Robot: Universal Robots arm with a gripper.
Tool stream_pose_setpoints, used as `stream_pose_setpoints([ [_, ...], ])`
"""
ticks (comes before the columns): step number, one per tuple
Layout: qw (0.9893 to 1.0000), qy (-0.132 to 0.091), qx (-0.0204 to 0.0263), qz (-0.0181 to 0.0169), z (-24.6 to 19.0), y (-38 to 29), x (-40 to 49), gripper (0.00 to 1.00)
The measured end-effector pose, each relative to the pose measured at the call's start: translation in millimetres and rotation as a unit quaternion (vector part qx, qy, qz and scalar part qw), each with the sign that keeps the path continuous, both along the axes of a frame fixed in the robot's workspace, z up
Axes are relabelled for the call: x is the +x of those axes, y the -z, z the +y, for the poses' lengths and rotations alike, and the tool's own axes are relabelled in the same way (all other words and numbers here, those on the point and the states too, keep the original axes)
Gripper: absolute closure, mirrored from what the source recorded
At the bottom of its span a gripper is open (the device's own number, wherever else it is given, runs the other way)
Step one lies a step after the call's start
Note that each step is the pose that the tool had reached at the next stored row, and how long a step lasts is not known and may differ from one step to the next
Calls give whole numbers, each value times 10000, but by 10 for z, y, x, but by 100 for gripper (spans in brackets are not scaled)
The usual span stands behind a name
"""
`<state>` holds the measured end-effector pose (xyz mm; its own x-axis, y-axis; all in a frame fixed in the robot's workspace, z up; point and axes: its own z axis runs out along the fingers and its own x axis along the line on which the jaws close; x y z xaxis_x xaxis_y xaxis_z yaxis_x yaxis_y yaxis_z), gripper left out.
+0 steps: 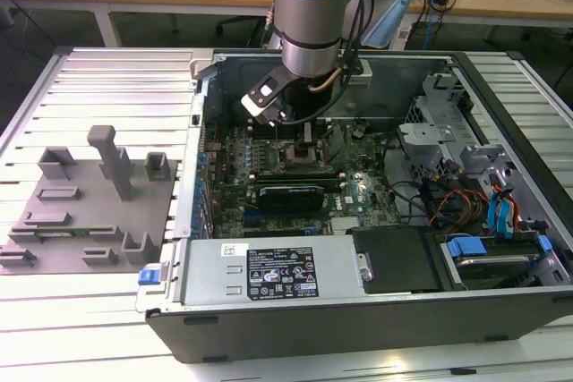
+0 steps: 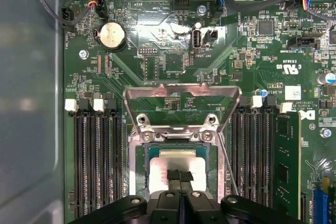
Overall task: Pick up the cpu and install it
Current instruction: 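Place the cpu into insertion slot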
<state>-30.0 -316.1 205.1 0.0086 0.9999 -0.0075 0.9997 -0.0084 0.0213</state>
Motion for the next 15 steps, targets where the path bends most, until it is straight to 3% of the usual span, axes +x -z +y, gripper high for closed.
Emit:
stream_pose_setpoints([
  [15, 10000, 0, 10, -5, 3, -10, 2, 89],
])
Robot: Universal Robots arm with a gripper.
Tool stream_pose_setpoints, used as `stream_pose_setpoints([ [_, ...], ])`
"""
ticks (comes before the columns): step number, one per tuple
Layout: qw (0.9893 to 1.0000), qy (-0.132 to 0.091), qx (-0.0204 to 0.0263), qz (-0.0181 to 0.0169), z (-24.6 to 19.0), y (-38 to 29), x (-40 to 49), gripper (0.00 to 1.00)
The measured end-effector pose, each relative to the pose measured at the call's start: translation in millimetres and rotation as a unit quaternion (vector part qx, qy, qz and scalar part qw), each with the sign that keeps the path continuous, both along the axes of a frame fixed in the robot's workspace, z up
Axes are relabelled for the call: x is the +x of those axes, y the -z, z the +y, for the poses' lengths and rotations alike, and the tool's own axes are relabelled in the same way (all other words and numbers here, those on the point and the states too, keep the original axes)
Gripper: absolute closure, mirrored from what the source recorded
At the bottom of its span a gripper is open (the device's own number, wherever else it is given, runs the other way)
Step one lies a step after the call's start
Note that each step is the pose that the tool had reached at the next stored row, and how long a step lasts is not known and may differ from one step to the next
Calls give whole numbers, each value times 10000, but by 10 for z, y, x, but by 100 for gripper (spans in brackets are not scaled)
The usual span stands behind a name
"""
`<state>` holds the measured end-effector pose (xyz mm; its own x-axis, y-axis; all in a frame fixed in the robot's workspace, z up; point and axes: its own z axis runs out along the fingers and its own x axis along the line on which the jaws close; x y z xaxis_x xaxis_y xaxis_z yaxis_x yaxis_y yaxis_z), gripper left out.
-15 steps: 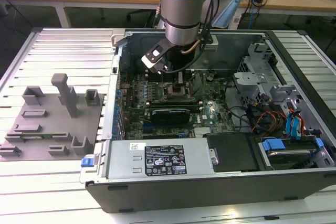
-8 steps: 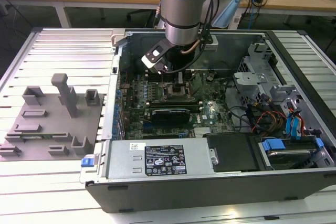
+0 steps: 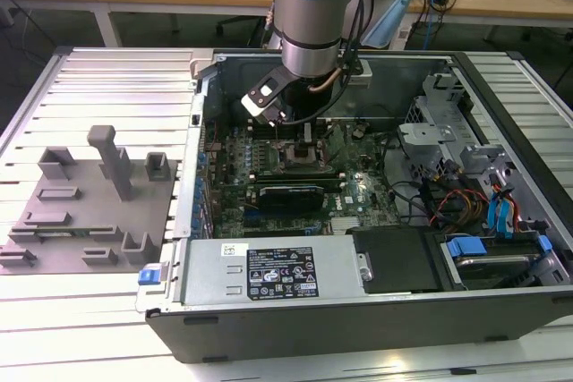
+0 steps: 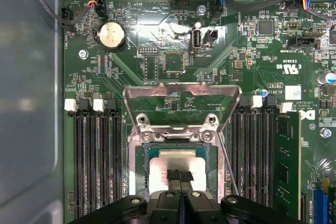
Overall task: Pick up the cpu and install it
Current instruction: 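Place the cpu into insertion slot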
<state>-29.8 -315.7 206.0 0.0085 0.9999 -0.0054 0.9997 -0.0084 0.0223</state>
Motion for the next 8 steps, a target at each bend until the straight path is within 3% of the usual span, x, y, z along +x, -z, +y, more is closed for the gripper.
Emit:
stream_pose_setpoints([
  [1, 10000, 0, -5, 3, -2, -22, -1, 89],
  [8, 10000, 0, -7, 4, -2, -394, -1, 89],
])
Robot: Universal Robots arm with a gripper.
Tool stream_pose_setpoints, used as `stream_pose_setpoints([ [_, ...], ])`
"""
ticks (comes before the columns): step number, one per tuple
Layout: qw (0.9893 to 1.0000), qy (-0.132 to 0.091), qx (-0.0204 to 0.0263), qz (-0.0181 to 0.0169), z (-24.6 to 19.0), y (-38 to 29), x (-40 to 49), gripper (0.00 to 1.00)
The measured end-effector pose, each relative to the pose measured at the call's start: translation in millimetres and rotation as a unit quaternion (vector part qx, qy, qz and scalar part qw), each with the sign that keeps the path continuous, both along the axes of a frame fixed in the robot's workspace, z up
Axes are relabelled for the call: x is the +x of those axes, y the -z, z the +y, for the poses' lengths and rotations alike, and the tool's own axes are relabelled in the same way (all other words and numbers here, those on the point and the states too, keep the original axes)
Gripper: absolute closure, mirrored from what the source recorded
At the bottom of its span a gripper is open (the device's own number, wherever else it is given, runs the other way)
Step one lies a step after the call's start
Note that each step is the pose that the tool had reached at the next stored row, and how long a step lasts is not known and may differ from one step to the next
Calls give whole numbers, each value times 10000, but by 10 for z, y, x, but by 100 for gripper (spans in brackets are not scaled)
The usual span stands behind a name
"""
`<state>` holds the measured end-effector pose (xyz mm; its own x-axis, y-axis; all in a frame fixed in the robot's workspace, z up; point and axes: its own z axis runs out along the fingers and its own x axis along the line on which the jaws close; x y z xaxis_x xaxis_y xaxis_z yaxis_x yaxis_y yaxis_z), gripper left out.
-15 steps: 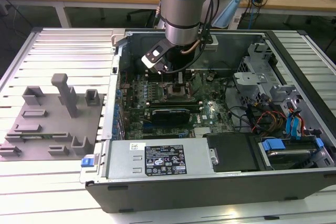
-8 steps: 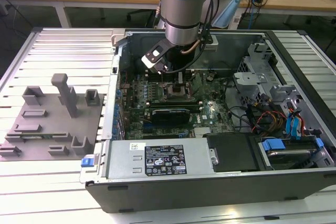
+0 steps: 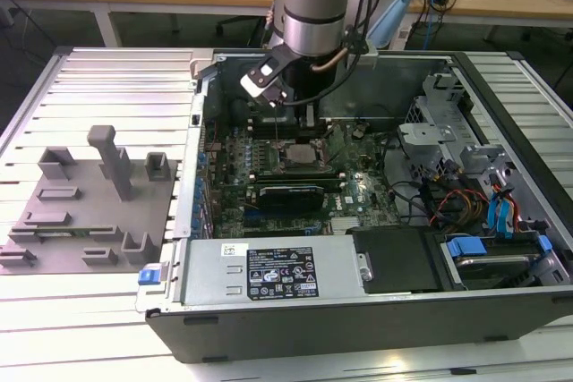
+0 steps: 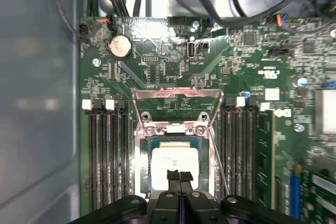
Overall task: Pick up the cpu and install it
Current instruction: 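Place the cpu into insertion slot, then close the cpu cover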
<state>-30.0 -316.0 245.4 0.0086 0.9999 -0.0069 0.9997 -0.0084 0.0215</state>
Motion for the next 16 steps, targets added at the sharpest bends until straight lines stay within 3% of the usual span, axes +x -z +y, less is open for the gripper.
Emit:
stream_pose_setpoints([
  [2, 10000, 0, -2, 0, 0, -87, 0, 89],
  [3, 10000, -1, -3, 0, 0, -99, 0, 89],
  [16, 10000, 0, -18, 0, 0, -100, 27, 89],
])
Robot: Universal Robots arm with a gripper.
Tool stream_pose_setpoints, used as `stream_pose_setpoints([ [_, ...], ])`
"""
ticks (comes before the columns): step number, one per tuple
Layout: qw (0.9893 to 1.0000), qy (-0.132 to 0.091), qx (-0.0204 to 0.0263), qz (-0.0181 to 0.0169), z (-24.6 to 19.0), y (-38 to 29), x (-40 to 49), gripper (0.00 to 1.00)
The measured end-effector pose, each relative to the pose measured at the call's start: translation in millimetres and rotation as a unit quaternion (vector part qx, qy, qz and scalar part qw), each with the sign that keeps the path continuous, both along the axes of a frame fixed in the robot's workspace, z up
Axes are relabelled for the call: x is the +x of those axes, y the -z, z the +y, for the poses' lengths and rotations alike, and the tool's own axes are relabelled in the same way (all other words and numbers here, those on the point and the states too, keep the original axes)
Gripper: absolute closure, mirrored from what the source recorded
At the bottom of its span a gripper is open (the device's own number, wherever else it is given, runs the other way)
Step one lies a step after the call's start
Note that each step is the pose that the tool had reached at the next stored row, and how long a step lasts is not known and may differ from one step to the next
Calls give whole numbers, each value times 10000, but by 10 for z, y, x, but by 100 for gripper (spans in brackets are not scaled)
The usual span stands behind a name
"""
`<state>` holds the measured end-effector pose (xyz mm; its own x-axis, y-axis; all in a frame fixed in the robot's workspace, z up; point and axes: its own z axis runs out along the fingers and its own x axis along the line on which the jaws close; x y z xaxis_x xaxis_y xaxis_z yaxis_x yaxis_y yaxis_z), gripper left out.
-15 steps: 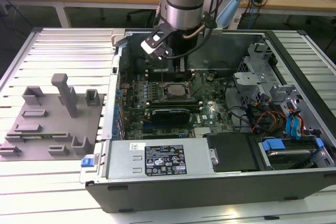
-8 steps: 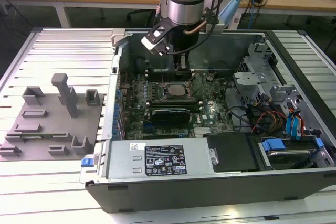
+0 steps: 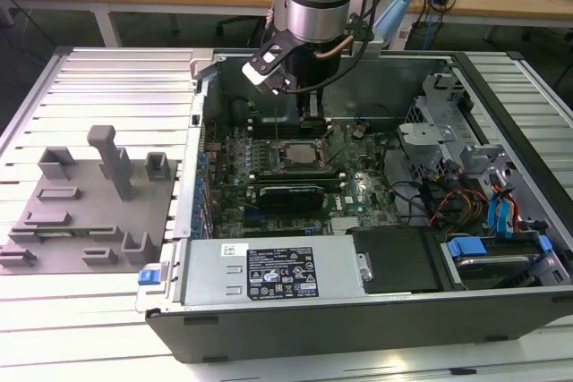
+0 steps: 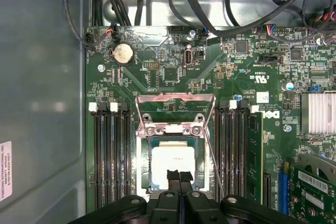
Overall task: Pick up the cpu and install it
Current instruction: 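Close the cpu cover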
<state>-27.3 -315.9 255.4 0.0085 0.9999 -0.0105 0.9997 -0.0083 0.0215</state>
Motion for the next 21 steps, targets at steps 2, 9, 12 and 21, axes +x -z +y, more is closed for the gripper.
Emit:
stream_pose_setpoints([
  [2, 10000, 0, 0, 0, 0, 0, 1, 89],
  [9, 10000, 0, 1, 0, 0, -23, 1, 89],
  [12, 10000, 0, 0, 0, 0, -56, 1, 89],
  [21, 10000, 0, 0, 0, 0, -238, 1, 89],
])
